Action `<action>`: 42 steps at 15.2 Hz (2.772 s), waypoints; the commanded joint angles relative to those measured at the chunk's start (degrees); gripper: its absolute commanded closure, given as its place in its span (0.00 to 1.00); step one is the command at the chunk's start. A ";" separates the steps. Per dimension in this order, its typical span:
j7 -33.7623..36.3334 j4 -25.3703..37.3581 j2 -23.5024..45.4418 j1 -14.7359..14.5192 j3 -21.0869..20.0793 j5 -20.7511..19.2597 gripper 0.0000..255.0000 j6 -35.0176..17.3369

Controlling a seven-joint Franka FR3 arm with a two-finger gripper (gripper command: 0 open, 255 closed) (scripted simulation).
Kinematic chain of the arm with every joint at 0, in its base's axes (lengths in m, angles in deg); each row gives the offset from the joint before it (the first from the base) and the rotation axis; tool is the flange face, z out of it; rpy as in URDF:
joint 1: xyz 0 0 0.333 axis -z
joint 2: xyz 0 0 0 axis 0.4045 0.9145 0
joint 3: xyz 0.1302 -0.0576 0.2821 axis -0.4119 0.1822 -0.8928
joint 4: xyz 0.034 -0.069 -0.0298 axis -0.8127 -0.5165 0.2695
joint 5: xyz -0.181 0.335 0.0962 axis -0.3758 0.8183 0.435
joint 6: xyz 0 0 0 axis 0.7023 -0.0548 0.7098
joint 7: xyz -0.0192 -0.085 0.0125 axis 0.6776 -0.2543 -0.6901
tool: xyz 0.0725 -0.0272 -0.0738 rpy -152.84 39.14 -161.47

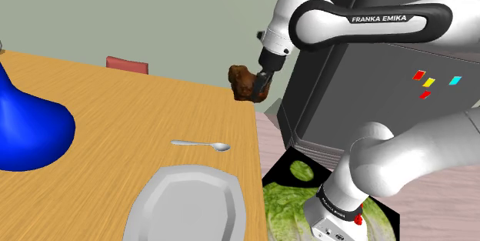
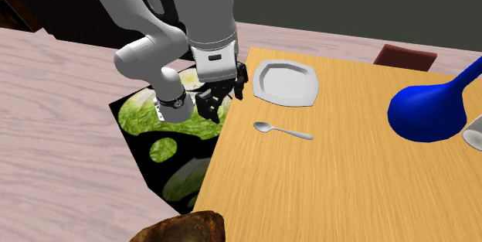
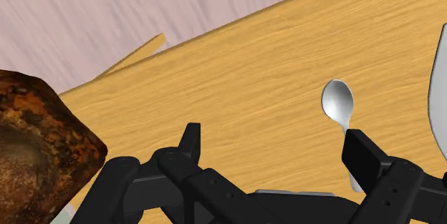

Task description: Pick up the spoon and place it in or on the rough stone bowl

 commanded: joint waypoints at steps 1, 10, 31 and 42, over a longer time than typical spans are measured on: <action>-0.18 -1.06 2.11 -1.32 -0.55 1.41 0.00 -3.96; -2.09 -2.47 15.51 -7.69 -3.24 8.08 0.00 -21.91; -5.84 -0.33 32.51 -12.88 -5.61 14.71 0.00 -39.22; -5.84 -0.33 32.50 -12.88 -5.61 14.71 1.00 -39.21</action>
